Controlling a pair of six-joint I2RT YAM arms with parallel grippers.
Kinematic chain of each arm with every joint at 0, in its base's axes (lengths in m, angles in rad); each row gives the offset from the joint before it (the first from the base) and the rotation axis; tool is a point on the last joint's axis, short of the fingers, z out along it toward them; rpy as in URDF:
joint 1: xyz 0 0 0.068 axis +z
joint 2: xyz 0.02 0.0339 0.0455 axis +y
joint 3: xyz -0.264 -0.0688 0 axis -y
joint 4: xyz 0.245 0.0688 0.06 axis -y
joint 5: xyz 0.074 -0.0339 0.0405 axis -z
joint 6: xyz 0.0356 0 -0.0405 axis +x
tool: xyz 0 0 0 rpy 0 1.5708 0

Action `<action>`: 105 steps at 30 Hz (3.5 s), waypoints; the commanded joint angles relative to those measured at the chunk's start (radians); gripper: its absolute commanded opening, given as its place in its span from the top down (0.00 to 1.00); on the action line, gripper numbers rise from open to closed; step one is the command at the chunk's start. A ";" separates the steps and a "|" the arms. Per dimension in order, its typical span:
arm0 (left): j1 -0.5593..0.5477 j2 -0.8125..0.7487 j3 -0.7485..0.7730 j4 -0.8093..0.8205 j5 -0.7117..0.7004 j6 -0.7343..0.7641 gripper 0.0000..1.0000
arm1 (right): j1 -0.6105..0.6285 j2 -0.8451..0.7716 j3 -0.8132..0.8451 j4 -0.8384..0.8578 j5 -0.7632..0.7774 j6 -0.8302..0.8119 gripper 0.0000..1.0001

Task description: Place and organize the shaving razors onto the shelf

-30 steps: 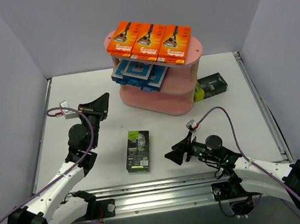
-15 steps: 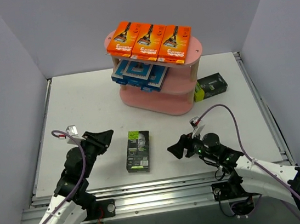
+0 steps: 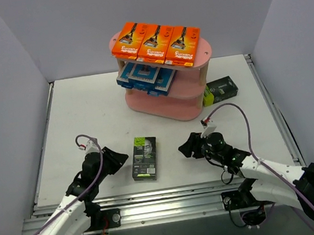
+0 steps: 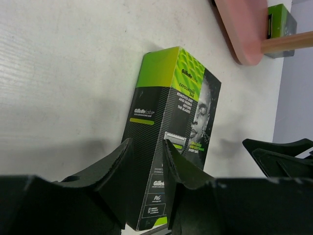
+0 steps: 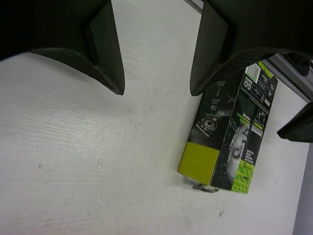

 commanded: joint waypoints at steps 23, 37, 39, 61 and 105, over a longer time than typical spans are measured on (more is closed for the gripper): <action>-0.027 0.064 -0.148 0.202 0.117 -0.032 0.63 | 0.371 0.446 0.250 0.298 0.181 0.068 0.43; -0.381 0.185 -0.130 0.299 -0.128 -0.169 0.63 | 0.378 0.684 0.386 0.415 0.138 0.045 0.42; -0.406 0.212 -0.124 0.326 -0.145 -0.181 0.63 | 0.378 0.686 0.402 0.407 0.136 0.032 0.42; -0.489 0.247 -0.015 0.337 -0.208 -0.137 0.59 | 0.283 0.367 0.360 0.140 0.268 -0.071 0.32; 0.204 0.268 0.051 0.237 0.151 0.156 0.52 | 0.322 0.291 0.046 0.309 0.205 0.155 0.36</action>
